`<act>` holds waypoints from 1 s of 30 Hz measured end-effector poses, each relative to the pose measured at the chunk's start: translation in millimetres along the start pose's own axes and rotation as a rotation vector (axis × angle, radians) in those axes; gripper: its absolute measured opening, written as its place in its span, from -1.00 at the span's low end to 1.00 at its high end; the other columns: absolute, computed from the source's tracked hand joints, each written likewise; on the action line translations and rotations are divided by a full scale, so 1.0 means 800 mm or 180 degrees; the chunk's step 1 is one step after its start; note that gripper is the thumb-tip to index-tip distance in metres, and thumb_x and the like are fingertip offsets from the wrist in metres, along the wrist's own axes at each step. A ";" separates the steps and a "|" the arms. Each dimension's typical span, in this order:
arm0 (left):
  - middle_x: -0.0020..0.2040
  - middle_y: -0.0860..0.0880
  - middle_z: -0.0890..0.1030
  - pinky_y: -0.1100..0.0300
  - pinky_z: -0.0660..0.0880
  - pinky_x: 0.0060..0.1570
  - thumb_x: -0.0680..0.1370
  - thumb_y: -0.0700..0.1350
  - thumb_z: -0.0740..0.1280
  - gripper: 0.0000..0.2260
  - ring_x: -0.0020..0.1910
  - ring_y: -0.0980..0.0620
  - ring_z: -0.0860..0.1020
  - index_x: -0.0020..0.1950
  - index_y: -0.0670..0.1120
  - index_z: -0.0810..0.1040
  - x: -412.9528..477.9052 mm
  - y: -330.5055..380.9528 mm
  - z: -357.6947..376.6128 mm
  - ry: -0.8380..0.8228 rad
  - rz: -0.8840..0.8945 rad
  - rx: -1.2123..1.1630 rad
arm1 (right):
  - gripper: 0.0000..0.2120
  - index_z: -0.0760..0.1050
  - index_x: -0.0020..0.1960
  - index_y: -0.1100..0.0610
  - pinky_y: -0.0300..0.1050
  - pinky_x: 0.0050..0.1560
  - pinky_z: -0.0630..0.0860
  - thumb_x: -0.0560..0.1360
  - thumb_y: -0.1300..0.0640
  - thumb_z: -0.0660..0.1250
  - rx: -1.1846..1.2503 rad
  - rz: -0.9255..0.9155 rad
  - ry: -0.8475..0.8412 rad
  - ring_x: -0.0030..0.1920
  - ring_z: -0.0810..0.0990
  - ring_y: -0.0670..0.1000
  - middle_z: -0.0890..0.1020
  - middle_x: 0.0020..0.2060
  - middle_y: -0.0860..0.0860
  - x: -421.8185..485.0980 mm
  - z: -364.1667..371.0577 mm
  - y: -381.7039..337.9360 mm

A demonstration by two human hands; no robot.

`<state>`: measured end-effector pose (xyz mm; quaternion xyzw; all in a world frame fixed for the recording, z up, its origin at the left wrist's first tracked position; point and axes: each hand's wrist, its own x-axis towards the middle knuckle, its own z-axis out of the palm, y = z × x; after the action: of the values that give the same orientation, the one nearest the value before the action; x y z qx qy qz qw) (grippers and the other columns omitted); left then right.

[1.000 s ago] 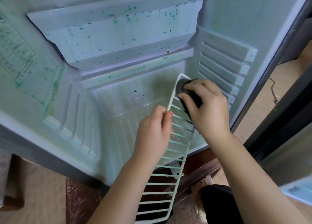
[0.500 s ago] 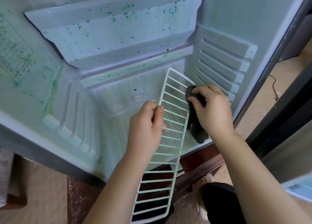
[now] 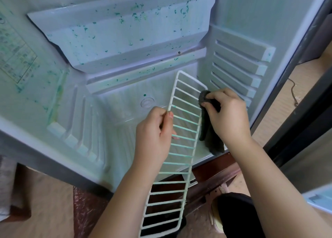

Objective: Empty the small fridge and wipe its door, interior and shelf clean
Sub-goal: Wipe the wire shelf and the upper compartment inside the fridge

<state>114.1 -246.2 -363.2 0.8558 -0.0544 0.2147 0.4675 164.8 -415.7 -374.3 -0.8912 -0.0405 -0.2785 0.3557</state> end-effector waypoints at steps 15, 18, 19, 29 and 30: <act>-0.39 -0.01 0.62 0.13 0.60 -0.25 0.64 -0.14 0.24 -0.82 -0.34 0.14 0.65 -0.16 0.00 0.49 0.013 0.003 -0.012 0.0188 -0.0524 -0.0587 | -0.95 0.44 -0.01 0.07 -0.15 -0.27 0.39 0.59 0.09 0.26 0.1129 0.0632 0.0551 -0.30 0.50 -0.11 0.53 -0.34 -0.20 -0.006 -0.013 -0.026; -0.36 -0.11 0.61 0.41 0.50 -0.32 0.63 -0.16 0.23 -0.81 -0.35 0.16 0.63 -0.16 0.00 0.50 0.009 0.011 -0.012 0.0066 -0.0519 -0.0798 | -0.92 0.43 -0.07 0.02 -0.21 -0.30 0.36 0.55 0.11 0.34 0.1751 0.0729 0.0300 -0.36 0.45 -0.14 0.53 -0.38 -0.13 -0.002 -0.014 -0.029; -0.37 -0.10 0.60 0.43 0.47 -0.32 0.64 -0.16 0.23 -0.81 -0.36 0.17 0.63 -0.16 -0.01 0.50 0.007 0.012 -0.012 0.0038 -0.0482 -0.0793 | -0.89 0.43 -0.08 0.01 -0.17 -0.31 0.38 0.52 0.10 0.37 0.1923 0.0792 0.0176 -0.35 0.46 -0.06 0.55 -0.35 0.00 -0.001 -0.015 -0.029; -0.51 0.03 0.50 0.15 0.62 -0.34 0.64 -0.21 0.20 -0.82 -0.45 0.04 0.60 -0.13 -0.13 0.51 0.013 0.013 -0.022 -0.0234 -0.0887 -0.1522 | -0.86 0.43 -0.09 0.07 -0.27 -0.36 0.51 0.56 0.30 0.28 0.3261 0.1240 0.0112 -0.42 0.56 -0.13 0.63 -0.43 -0.08 0.010 -0.035 -0.030; -0.51 0.03 0.49 0.16 0.61 -0.35 0.64 -0.21 0.20 -0.82 -0.45 0.04 0.60 -0.13 -0.14 0.51 0.013 0.013 -0.022 -0.0234 -0.0901 -0.1543 | -0.86 0.43 -0.08 0.07 -0.25 -0.35 0.52 0.56 0.29 0.28 0.3376 0.1319 0.0083 -0.41 0.57 -0.11 0.64 -0.42 -0.06 0.010 -0.035 -0.029</act>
<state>115.0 -236.2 -342.2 0.7253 -0.0011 0.0968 0.6815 152.2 -418.2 -339.1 -0.5764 0.0053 -0.1555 0.8022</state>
